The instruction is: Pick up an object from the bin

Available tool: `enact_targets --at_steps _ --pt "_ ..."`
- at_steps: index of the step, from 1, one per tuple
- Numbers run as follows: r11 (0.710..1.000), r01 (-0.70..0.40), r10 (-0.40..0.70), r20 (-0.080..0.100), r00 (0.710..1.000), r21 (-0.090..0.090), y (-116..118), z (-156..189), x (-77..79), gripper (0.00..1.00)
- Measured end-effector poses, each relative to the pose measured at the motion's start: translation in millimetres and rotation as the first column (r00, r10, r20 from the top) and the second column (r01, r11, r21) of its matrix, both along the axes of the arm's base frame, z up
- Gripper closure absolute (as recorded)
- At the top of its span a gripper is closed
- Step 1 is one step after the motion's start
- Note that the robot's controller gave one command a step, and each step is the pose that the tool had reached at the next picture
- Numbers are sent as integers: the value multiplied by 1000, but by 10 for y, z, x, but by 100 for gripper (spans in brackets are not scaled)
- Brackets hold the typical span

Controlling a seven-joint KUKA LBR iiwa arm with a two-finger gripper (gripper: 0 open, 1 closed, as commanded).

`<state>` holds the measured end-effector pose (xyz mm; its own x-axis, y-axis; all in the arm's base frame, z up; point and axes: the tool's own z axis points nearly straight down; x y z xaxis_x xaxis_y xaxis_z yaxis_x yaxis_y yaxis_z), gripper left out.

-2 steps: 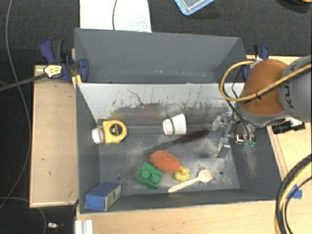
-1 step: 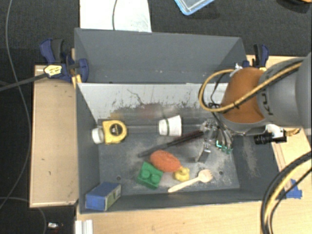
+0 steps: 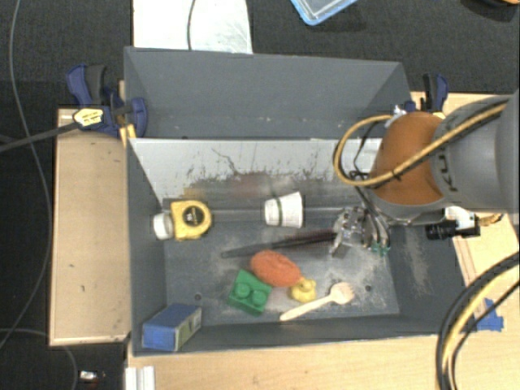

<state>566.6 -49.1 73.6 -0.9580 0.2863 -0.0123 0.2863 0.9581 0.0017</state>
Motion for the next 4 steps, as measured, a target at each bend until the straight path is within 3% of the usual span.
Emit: enact_targets --at_steps 1,2,3,4 --pt "1000 -2 2 0 1000 0 0 1 -1 100" --pt "995 -104 104 -1 995 -1 145 527 -72 100" --pt "993 -121 121 4 993 -3 186 1942 -297 0" --pt "993 -122 122 -3 993 -2 188 1893 -309 0"
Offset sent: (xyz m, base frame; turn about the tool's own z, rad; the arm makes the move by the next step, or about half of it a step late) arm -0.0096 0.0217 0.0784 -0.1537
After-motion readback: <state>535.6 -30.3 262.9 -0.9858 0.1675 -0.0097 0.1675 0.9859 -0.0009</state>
